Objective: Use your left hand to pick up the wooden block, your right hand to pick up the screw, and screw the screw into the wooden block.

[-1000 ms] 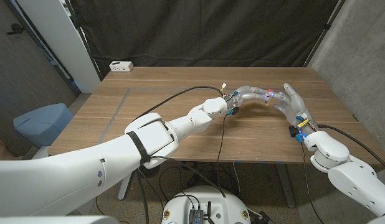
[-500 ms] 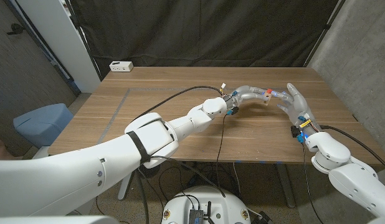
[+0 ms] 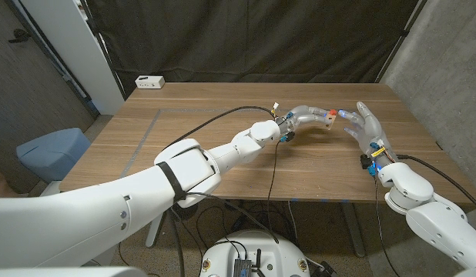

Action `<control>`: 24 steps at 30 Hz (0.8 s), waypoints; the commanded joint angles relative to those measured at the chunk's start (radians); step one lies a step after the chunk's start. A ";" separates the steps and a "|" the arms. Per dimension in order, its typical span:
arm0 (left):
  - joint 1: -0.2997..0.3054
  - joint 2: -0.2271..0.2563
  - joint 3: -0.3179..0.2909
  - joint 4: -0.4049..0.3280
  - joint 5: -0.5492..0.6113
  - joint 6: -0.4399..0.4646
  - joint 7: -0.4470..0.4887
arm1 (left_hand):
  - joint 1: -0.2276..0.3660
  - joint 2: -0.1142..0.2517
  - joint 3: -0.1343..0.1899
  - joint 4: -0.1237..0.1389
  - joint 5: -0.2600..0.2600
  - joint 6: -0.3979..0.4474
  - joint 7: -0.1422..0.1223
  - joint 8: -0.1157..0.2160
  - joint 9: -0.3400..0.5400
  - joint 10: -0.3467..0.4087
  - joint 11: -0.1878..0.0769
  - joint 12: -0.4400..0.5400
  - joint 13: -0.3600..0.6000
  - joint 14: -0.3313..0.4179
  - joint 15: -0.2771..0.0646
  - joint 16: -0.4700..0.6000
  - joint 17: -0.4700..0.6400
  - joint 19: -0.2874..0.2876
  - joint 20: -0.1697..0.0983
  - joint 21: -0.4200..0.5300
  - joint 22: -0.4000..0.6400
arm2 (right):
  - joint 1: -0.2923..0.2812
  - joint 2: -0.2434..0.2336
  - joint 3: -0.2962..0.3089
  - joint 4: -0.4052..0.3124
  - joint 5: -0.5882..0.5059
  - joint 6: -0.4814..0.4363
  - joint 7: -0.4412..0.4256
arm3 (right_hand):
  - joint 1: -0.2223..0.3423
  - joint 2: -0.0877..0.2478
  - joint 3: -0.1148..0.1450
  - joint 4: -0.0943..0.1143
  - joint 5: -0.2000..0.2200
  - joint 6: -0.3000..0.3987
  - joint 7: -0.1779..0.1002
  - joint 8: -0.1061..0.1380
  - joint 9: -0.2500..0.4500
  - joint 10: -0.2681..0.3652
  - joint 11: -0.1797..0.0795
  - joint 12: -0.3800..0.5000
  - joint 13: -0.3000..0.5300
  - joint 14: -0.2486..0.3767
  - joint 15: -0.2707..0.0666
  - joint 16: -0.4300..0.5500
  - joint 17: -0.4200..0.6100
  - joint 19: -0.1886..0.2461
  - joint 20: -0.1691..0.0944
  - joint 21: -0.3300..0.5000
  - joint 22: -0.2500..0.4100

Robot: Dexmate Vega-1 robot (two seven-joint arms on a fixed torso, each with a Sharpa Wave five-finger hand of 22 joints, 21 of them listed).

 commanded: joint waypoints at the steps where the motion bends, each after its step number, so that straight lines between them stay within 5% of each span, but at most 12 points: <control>1: 0.000 0.005 0.000 -0.012 0.001 0.006 0.000 | -0.017 0.040 0.046 0.043 0.005 0.083 0.031 0.009 0.003 0.012 -0.003 0.018 0.004 0.011 -0.098 -0.001 0.001 0.009 0.002 0.000 0.003 | 0.019 -0.001 -0.002 0.015 0.013 -0.015 0.016 | 0.007 0.004 -0.004 -0.002 0.005 -0.038 -0.008 -0.011 0.003 -0.027 0.003 -0.006 0.003 -0.022 0.006 -0.008 0.000 -0.010 0.009 -0.001 0.003; 12: 0.000 0.009 0.002 -0.022 0.002 0.013 0.002 | -0.016 0.040 0.047 0.043 0.005 0.082 0.033 0.009 0.003 0.012 -0.003 0.018 0.004 0.010 -0.098 -0.002 0.001 0.008 0.001 0.000 0.003 | 0.049 -0.016 -0.017 0.042 0.034 -0.021 0.054 | -0.005 -0.007 -0.016 0.003 0.005 -0.157 -0.035 -0.019 0.002 -0.091 0.005 -0.010 0.003 -0.058 0.014 -0.014 0.004 -0.033 0.018 -0.005 0.004; 24: 0.001 0.013 0.003 -0.028 0.001 0.019 -0.001 | -0.017 0.041 0.047 0.043 0.005 0.082 0.032 0.008 0.003 0.011 -0.003 0.017 0.004 0.010 -0.097 -0.001 0.001 0.008 0.002 0.000 0.003 | 0.071 -0.025 -0.034 0.057 0.041 -0.019 0.065 | -0.009 -0.008 -0.019 0.006 0.005 -0.180 -0.043 -0.018 0.001 -0.107 0.006 -0.010 0.004 -0.068 0.015 -0.015 0.005 -0.044 0.019 -0.007 0.004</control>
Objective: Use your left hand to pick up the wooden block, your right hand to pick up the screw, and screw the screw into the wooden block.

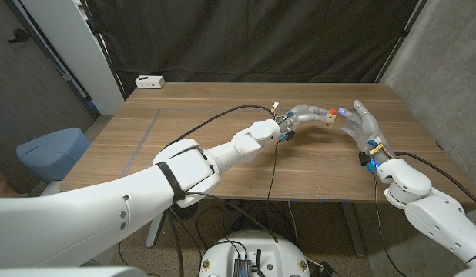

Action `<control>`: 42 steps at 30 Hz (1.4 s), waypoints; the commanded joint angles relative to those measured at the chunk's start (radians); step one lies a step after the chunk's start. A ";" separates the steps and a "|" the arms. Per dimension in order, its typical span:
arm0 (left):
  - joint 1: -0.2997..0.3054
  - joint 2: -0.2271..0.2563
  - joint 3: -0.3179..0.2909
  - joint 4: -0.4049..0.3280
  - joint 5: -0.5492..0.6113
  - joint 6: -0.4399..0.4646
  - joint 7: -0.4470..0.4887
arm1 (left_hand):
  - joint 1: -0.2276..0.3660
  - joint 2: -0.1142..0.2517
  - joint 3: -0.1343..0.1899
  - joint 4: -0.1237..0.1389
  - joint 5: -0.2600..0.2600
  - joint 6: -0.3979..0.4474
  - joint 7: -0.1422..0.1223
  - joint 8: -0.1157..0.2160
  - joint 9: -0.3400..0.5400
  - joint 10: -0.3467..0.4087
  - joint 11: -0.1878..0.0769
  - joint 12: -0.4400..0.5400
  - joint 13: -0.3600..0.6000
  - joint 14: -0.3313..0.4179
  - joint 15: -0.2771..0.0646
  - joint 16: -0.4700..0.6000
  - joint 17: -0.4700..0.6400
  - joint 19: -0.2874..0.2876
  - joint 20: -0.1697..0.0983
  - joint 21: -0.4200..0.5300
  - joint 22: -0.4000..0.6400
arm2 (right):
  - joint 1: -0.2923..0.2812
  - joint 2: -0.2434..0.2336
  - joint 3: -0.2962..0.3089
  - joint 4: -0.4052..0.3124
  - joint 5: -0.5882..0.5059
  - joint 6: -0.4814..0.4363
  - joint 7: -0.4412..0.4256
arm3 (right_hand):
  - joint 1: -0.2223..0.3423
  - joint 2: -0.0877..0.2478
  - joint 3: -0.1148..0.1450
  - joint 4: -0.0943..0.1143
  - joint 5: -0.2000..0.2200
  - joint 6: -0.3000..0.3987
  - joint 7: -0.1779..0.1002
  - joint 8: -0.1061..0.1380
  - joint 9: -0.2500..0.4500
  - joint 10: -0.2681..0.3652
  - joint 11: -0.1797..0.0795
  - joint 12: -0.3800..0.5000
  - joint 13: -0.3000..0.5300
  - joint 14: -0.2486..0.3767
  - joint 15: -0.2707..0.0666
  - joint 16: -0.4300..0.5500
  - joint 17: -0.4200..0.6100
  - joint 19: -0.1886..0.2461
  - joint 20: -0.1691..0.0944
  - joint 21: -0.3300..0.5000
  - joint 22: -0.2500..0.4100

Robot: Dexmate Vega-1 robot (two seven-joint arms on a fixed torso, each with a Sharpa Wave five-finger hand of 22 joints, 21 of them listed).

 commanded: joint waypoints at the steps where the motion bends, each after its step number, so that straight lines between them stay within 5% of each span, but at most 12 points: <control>1: 0.001 0.004 0.001 -0.007 0.000 0.008 -0.003 | -0.017 0.042 0.047 0.043 0.008 0.081 0.031 0.008 0.004 0.012 -0.003 0.017 0.004 0.011 -0.097 -0.001 0.001 0.009 0.001 0.000 0.003 | 0.025 -0.010 -0.017 0.018 0.012 0.000 0.017 | -0.005 -0.004 -0.001 0.002 0.005 -0.008 -0.002 0.001 0.001 -0.022 0.001 -0.006 0.004 -0.069 0.007 0.000 0.002 -0.008 0.002 -0.002 0.002; 42: 0.004 -0.002 -0.001 0.001 -0.003 0.004 -0.002 | -0.018 0.040 0.047 0.044 0.008 0.081 0.033 0.008 0.004 0.012 -0.003 0.017 0.004 0.012 -0.097 -0.002 0.001 0.008 0.002 0.000 0.003 | 0.006 -0.024 -0.017 -0.002 0.013 0.005 -0.009 | -0.002 0.003 -0.007 0.009 0.011 0.140 0.033 0.054 0.001 0.034 -0.013 0.021 0.003 -0.052 0.003 0.014 0.001 0.005 -0.004 0.009 0.001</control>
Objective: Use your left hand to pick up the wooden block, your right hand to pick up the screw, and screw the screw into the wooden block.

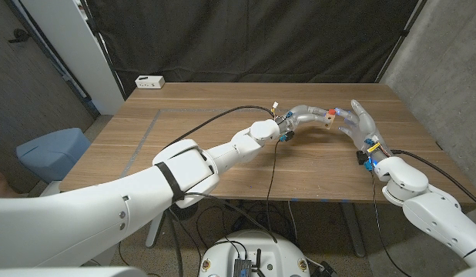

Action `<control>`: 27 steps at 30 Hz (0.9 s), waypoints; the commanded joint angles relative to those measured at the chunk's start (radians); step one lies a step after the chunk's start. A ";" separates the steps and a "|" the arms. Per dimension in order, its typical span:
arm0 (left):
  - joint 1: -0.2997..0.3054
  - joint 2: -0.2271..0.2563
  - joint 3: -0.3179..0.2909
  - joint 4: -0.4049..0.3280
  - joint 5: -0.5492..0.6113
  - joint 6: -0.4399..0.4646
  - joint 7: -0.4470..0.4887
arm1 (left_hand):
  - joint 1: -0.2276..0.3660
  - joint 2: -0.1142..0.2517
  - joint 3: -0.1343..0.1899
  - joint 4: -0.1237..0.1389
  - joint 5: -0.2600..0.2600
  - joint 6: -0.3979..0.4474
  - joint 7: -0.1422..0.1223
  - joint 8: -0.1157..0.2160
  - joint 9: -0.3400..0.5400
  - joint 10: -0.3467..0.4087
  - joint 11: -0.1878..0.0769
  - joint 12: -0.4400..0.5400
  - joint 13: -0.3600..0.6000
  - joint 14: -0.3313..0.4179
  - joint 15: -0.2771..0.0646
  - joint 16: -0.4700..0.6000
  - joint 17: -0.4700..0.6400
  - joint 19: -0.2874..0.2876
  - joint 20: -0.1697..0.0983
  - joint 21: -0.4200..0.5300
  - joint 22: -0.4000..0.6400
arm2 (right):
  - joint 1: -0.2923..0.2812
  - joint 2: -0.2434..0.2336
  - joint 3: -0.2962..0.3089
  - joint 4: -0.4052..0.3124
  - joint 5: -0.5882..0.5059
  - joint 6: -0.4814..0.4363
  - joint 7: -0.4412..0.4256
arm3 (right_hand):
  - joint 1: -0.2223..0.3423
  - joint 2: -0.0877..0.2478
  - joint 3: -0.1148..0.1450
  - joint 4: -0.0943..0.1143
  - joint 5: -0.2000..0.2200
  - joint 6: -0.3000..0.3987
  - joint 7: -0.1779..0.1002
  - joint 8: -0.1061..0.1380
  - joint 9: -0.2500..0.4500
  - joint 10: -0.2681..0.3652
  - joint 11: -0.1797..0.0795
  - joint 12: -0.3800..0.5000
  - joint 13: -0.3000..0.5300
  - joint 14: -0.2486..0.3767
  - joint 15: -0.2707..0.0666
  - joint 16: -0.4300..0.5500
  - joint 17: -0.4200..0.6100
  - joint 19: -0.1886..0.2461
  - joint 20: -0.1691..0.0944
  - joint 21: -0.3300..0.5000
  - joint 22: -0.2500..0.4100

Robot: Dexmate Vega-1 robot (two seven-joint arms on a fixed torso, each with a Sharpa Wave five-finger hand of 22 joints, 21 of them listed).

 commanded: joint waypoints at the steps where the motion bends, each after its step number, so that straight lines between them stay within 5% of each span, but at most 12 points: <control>1: 0.000 -0.007 -0.001 0.012 0.000 -0.012 -0.001 | -0.019 0.041 0.047 0.044 0.008 0.081 0.033 0.008 0.003 0.011 -0.003 0.017 0.004 0.011 -0.096 -0.002 0.001 0.008 0.001 0.000 0.003 | -0.031 -0.006 0.014 -0.026 -0.007 0.004 -0.014 | 0.002 0.007 -0.003 0.004 0.007 0.025 0.006 0.009 0.002 0.017 -0.005 0.007 0.002 -0.051 0.003 0.009 0.001 0.009 0.004 0.004 0.002; 27: 0.004 -0.007 -0.004 0.012 -0.003 -0.010 -0.005 | -0.019 0.041 0.048 0.044 0.008 0.083 0.036 0.009 0.003 0.012 -0.003 0.018 0.004 0.011 -0.097 -0.002 0.001 0.008 0.001 0.000 0.003 | -0.057 -0.003 0.032 -0.056 -0.017 -0.010 -0.019 | 0.011 0.012 -0.002 0.003 0.011 0.140 0.025 0.028 0.001 0.080 -0.042 0.013 0.001 -0.020 -0.011 0.016 -0.002 0.033 0.000 0.008 0.001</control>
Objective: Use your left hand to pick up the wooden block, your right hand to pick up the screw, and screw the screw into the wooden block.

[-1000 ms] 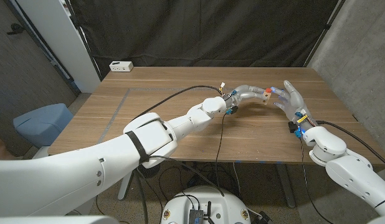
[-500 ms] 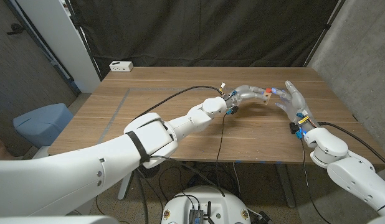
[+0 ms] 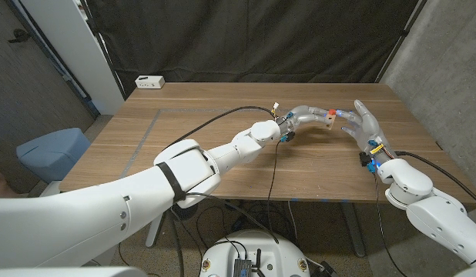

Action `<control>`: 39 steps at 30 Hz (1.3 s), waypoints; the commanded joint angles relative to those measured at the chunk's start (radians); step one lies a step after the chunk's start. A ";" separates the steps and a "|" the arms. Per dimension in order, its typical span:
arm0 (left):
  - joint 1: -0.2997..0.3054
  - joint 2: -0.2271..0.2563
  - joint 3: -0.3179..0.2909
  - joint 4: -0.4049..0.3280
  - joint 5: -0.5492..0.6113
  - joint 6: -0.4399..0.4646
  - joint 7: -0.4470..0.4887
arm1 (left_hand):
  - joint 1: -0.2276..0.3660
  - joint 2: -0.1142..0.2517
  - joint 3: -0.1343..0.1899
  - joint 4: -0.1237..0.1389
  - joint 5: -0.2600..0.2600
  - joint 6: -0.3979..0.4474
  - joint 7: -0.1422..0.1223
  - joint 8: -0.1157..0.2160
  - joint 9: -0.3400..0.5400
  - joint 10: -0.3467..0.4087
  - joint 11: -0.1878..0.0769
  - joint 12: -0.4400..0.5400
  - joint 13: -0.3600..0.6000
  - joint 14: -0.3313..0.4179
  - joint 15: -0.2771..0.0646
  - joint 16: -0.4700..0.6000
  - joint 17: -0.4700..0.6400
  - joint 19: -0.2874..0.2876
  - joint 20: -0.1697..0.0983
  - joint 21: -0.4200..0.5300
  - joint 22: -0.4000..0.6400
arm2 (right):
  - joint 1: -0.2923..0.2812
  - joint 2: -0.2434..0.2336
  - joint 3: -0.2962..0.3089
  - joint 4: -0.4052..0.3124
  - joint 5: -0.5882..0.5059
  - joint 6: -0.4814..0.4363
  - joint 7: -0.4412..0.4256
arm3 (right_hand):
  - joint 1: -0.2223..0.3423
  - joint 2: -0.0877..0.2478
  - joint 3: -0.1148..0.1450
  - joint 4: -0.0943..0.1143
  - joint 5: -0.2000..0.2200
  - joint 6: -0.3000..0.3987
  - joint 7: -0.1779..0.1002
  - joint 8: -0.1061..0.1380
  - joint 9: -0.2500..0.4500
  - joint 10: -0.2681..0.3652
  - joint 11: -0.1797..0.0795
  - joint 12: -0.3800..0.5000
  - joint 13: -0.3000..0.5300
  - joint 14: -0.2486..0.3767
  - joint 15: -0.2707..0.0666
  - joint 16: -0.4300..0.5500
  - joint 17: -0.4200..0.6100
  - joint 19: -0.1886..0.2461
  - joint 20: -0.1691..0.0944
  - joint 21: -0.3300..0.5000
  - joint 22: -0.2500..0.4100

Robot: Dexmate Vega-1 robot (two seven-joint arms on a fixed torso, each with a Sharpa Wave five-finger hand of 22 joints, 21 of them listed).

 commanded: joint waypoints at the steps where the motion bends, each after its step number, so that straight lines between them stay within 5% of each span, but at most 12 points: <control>1: 0.004 0.005 -0.003 -0.008 -0.003 0.007 -0.003 | -0.020 0.041 0.048 0.044 0.005 0.083 0.036 0.009 0.003 0.013 -0.002 0.018 0.004 0.012 -0.097 -0.002 0.003 0.009 0.001 0.000 0.003 | -0.002 0.002 0.003 -0.009 -0.002 -0.014 0.002 | 0.005 0.007 -0.002 0.003 0.008 0.018 0.003 0.005 0.003 0.009 -0.005 0.006 0.003 -0.016 -0.006 0.008 0.000 0.009 0.004 0.008 0.002; 39: -0.005 0.017 -0.028 0.059 -0.005 -0.101 -0.014 | -0.018 0.041 0.049 0.042 0.005 0.083 0.032 0.009 0.003 0.011 -0.003 0.017 0.004 0.011 -0.097 -0.002 0.004 0.009 0.002 0.000 0.003 | -0.008 0.009 -0.001 -0.038 -0.017 -0.017 -0.015 | 0.011 0.010 -0.001 0.001 0.010 0.052 0.007 -0.002 0.003 0.037 -0.004 0.003 0.002 -0.002 -0.009 0.008 -0.002 0.015 0.003 0.006 0.001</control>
